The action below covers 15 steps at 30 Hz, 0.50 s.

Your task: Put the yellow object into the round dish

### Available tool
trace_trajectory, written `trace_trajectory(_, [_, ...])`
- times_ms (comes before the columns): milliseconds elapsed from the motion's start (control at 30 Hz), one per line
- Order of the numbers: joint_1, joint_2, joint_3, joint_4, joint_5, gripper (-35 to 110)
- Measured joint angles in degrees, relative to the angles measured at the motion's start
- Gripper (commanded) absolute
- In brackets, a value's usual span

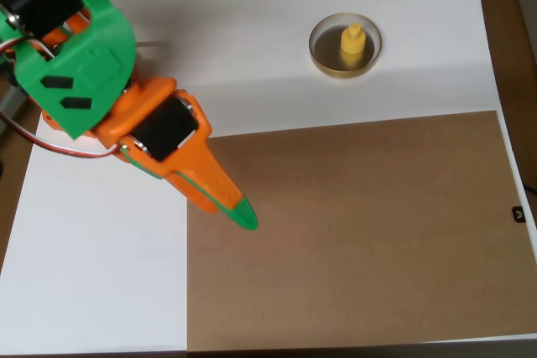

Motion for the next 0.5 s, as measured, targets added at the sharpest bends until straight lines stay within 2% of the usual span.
trace_trajectory(500, [6.7,17.1,20.7,-6.3,1.3,25])
